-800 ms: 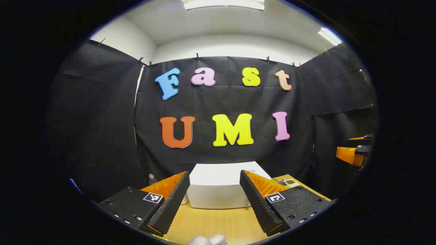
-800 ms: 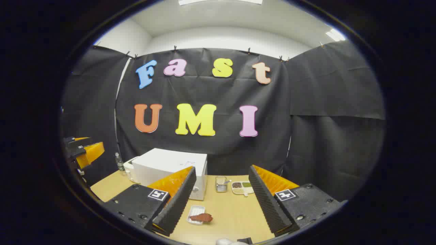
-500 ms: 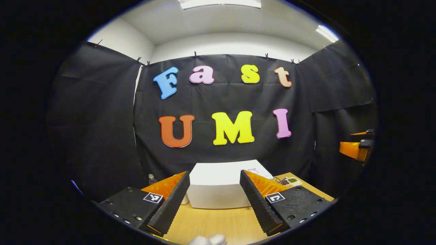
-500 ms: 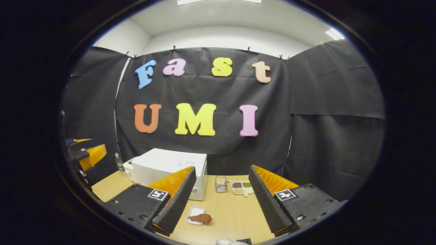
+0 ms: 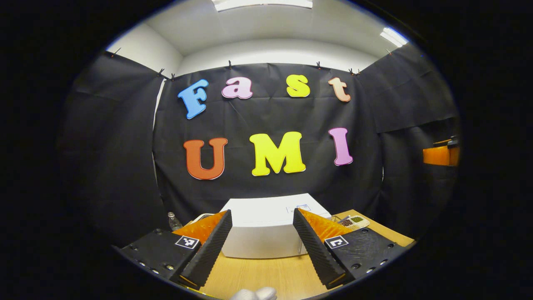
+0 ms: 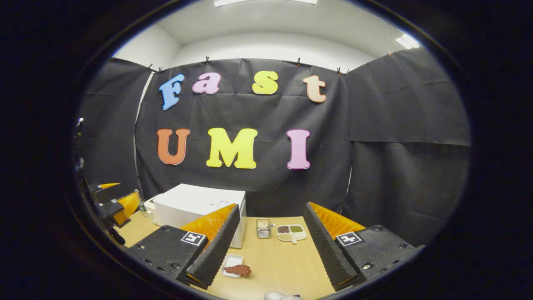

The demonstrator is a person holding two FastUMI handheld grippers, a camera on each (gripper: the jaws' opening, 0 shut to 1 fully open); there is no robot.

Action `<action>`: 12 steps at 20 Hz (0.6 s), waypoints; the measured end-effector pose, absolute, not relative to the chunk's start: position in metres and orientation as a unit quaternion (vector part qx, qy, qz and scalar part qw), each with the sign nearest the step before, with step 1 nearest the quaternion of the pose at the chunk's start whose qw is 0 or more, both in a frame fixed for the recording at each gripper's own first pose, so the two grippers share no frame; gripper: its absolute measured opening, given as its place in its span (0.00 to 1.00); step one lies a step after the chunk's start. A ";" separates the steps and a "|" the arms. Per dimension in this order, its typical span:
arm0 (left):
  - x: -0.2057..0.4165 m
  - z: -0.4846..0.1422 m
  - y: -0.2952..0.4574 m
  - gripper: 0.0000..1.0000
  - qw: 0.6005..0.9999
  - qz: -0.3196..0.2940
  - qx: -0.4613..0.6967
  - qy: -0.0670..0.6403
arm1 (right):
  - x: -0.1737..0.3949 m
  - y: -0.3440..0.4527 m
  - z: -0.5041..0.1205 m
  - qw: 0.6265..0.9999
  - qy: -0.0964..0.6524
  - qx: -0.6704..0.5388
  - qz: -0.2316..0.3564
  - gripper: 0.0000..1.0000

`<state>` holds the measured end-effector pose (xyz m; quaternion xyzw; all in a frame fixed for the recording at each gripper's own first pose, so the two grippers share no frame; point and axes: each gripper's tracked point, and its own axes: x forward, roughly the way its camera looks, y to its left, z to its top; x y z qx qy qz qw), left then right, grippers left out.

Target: Open the microwave oven with the left hand, put the food in, and close the microwave oven.

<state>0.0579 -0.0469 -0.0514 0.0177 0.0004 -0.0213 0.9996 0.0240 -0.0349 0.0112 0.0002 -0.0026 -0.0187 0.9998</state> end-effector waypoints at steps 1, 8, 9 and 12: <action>0.062 -0.063 -0.055 0.93 0.999 -0.026 0.018 0.007 | 0.025 -0.039 0.011 1.000 -0.001 -0.002 -0.021 0.92; 0.108 -0.131 -0.134 0.94 0.997 -0.080 0.004 0.010 | 0.028 -0.068 0.002 0.999 0.017 -0.021 -0.046 0.92; 0.118 -0.147 -0.142 0.94 0.996 -0.083 0.012 0.022 | 0.028 -0.074 0.000 0.998 0.022 -0.025 -0.052 0.92; 0.148 -0.196 -0.166 0.95 0.994 -0.096 0.007 0.057 | 0.026 -0.091 -0.006 0.997 0.032 -0.030 -0.071 0.99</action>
